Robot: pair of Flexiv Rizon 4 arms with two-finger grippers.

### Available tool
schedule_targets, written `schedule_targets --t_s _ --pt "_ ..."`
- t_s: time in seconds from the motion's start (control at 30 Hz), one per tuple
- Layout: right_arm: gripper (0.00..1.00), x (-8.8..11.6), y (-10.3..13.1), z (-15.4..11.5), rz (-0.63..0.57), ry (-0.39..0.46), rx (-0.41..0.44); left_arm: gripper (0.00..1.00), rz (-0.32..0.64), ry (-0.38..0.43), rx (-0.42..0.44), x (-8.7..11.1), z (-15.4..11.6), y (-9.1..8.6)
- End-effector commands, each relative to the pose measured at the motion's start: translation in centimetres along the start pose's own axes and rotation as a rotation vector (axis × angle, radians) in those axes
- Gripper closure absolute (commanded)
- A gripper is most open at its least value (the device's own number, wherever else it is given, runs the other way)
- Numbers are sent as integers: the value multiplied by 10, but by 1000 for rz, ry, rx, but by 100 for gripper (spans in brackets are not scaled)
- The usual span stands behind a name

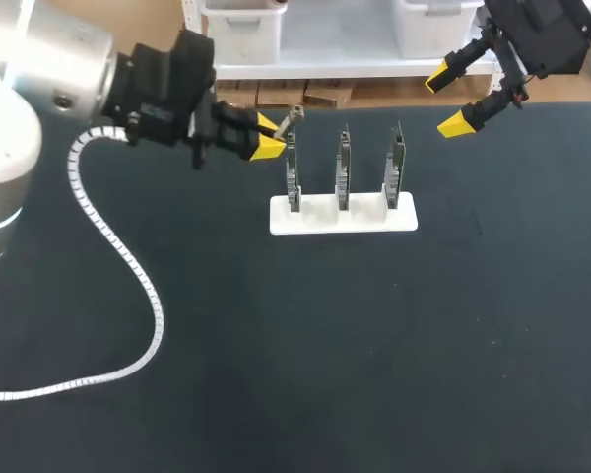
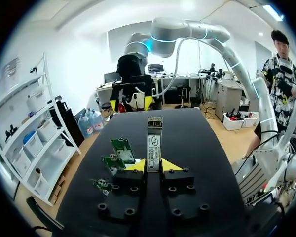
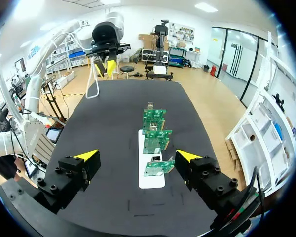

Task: Pick up the optical module with the left hand, and insert it into the network port with the right hand.

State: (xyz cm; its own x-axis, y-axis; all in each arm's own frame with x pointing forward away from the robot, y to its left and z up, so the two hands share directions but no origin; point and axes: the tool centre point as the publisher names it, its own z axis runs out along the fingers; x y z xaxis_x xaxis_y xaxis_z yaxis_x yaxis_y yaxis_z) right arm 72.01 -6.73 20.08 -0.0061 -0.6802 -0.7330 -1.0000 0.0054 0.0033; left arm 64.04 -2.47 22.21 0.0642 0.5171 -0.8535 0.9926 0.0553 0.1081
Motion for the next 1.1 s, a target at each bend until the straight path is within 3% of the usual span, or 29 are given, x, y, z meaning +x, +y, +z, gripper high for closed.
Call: schedule_targets --t_s 0.03,0.3,0.53,1.1 --pt "0 0 1 0 1 1 3 100 16 -3 36 -9 17 15" --pt "0 0 1 0 1 1 3 100 30 -95 63 -30 36 25" --pt "0 0 1 0 1 1 3 100 3 -163 118 -39 57 21" --pt "0 0 1 0 1 1 3 100 10 -168 138 -42 61 23"
